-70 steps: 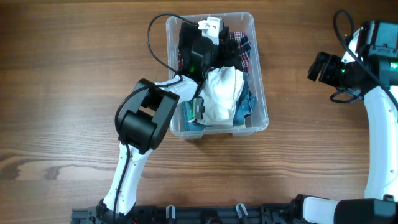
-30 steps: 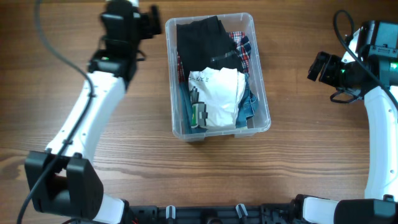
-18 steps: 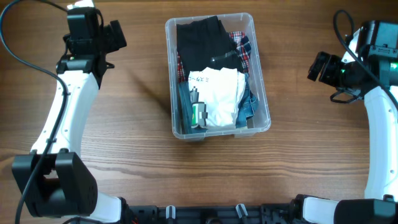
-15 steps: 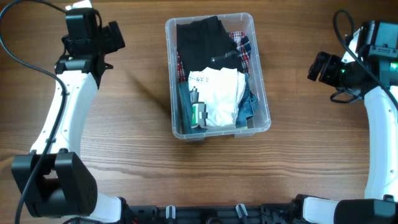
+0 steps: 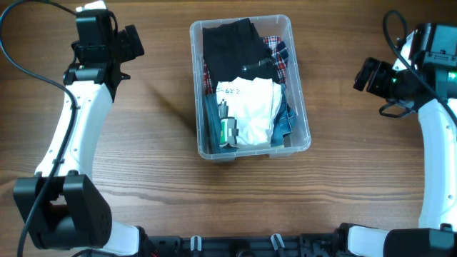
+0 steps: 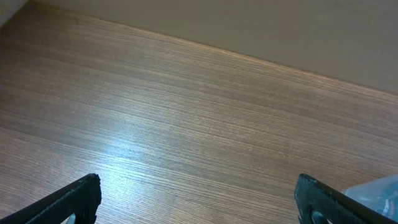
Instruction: Pack container
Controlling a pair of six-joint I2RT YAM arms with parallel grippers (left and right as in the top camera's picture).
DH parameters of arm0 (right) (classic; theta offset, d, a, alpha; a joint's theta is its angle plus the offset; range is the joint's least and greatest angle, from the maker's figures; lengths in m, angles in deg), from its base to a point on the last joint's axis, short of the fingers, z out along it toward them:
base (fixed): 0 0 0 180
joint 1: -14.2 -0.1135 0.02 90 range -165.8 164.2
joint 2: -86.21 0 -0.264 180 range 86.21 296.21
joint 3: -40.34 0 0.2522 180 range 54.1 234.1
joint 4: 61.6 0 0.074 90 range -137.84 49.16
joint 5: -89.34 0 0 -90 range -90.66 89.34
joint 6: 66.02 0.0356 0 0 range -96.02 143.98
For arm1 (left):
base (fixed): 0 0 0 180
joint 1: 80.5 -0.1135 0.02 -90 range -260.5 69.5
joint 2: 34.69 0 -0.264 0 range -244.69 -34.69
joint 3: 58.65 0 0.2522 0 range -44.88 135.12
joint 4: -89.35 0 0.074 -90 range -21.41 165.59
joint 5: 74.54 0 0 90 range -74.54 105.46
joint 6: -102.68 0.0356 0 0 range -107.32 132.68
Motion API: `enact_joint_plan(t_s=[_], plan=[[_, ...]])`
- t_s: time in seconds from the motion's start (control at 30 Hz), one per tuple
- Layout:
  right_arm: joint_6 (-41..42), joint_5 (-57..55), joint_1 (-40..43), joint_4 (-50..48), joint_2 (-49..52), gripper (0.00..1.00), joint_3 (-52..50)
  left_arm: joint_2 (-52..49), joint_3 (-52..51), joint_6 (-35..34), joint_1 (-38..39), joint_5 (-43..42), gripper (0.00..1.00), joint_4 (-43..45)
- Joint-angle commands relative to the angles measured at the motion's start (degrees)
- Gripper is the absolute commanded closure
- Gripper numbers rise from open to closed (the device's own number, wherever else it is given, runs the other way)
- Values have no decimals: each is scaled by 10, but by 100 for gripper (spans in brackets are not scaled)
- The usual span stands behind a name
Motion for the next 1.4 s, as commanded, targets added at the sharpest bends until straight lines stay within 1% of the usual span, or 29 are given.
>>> enact_joint_plan(t_s=[0.0, 0.1, 0.23, 0.37, 0.6, 0.7, 0.87, 0.97, 1.1, 1.23, 1.37], plan=[[-5, 0, -19, -5, -51, 0, -8, -3, -2, 7, -2, 3, 0, 0], [-5, 0, -46, -5, -112, 0, -8, -3, -2, 7, -2, 3, 0, 0], [-5, 0, -104, -5, -226, 0, -8, -3, -2, 7, -2, 3, 0, 0], [-5, 1, -143, -4, -335, 0, -8, -3, -2, 7, -2, 3, 0, 0], [-6, -1, -150, -1, -491, 0, -8, -3, -2, 7, -2, 3, 0, 0], [-16, -40, -150, 0, -542, 0, -8, -3, -2, 7, -2, 3, 0, 0], [-22, -51, -150, 4, -628, 0, -23, -3, -2, 7, -2, 3, 0, 0], [-14, -42, -150, -7, -690, 0, -86, -3, -2, 7, -2, 3, 0, 0], [4, -36, -150, -55, -772, 0, -218, -3, -2, 7, -2, 3, 0, 0], [21, -26, -150, -164, -810, 0, -348, -3, -2, 7, -2, 3, 0, 0], [20, 18, -150, -305, -830, 0, -479, -3, -2, 7, -2, 3, 0, 0]])
